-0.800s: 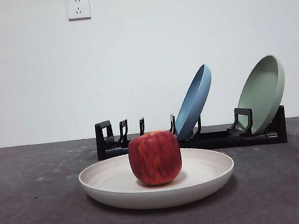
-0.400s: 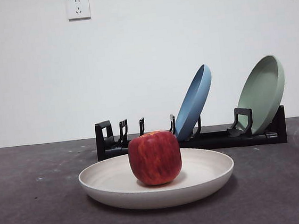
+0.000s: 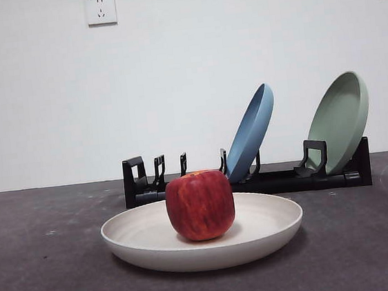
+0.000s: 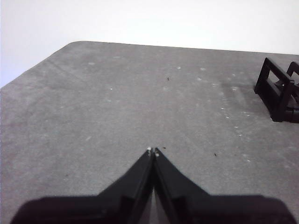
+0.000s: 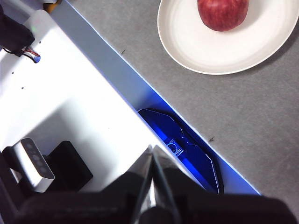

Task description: Take the yellow plate from the plate rack,put the plate on the table,take the apple from the table,put the apple in the plate

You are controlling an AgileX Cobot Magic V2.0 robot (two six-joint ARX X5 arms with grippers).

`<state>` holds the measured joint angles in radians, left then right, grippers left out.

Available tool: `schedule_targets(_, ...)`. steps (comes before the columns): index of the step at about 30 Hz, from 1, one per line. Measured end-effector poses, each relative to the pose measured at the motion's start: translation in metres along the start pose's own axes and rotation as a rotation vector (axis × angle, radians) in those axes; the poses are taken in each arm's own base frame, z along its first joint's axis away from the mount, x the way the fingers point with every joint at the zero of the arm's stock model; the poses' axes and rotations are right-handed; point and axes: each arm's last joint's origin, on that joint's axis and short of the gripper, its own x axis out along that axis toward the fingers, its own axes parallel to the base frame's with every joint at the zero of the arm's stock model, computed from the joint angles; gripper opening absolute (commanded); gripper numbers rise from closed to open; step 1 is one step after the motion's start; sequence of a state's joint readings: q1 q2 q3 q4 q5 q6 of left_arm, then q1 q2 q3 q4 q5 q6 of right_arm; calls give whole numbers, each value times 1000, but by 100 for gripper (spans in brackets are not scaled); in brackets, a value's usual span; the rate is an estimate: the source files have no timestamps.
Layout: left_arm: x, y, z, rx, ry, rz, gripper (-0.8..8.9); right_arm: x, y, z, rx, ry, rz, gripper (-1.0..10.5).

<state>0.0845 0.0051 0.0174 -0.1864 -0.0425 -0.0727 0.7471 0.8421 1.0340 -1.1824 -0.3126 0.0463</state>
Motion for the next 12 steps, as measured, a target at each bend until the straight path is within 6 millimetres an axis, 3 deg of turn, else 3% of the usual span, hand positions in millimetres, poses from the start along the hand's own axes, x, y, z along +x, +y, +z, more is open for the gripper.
schedule_targets(12,0,0,0,-7,0,0,-3,0,0,0,0,0,0,2)
